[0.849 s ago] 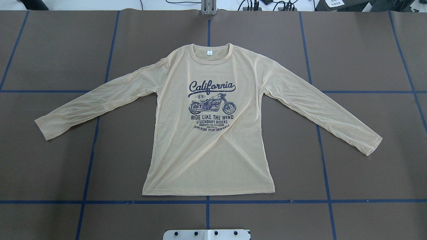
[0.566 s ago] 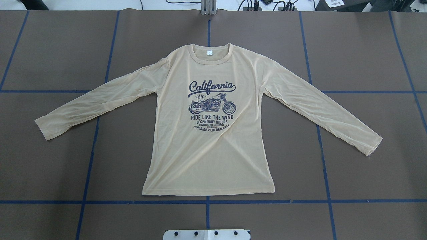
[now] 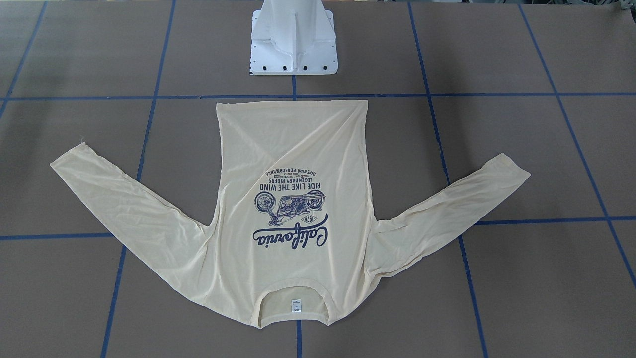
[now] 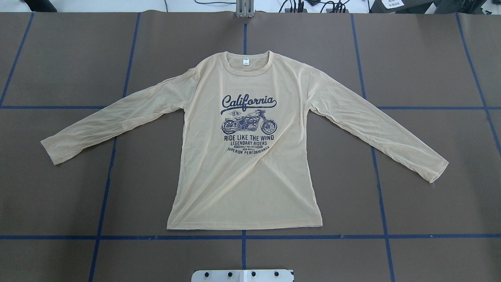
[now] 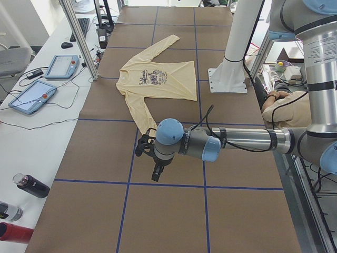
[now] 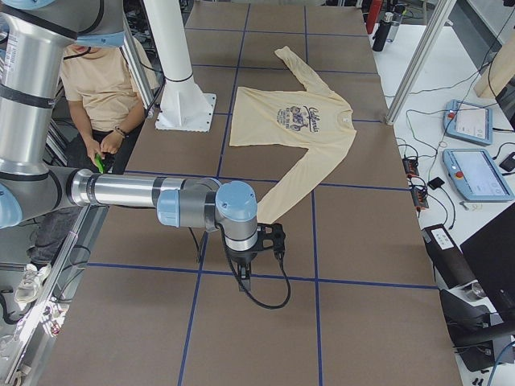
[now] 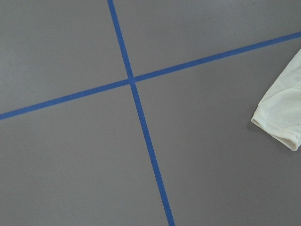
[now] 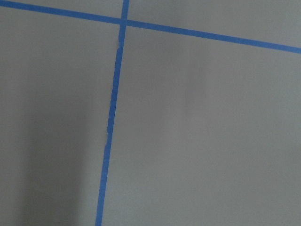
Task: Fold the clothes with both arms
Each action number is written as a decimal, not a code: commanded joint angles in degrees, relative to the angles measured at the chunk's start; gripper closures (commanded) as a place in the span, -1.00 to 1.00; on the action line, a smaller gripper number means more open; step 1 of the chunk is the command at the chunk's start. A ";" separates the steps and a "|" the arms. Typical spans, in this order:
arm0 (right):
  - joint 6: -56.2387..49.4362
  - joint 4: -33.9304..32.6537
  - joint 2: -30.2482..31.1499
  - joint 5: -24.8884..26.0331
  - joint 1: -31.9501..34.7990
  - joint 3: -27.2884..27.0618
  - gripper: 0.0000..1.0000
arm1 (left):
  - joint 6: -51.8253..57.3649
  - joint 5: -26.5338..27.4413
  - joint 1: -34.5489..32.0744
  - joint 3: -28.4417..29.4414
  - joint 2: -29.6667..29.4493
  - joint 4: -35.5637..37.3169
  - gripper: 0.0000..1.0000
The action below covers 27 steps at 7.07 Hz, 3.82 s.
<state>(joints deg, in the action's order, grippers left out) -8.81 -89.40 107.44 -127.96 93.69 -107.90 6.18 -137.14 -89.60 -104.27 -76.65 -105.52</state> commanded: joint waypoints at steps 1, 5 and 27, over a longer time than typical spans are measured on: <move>0.54 4.72 -0.21 -0.44 -0.26 -0.38 -0.99 | -0.29 -0.06 0.04 -1.37 -2.52 -2.49 -1.00; 5.99 21.54 -3.55 -6.85 -0.44 2.25 -0.99 | -0.38 -0.06 0.13 0.64 -10.36 -4.42 -1.00; 64.27 66.90 -1.97 24.60 -50.54 15.97 -0.28 | -0.38 -1.29 0.39 5.83 -13.35 -15.33 -1.00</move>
<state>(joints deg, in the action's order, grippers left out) 55.48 -22.50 105.50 -103.60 43.40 -91.89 5.80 -138.43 -89.23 -98.50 -90.00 -120.84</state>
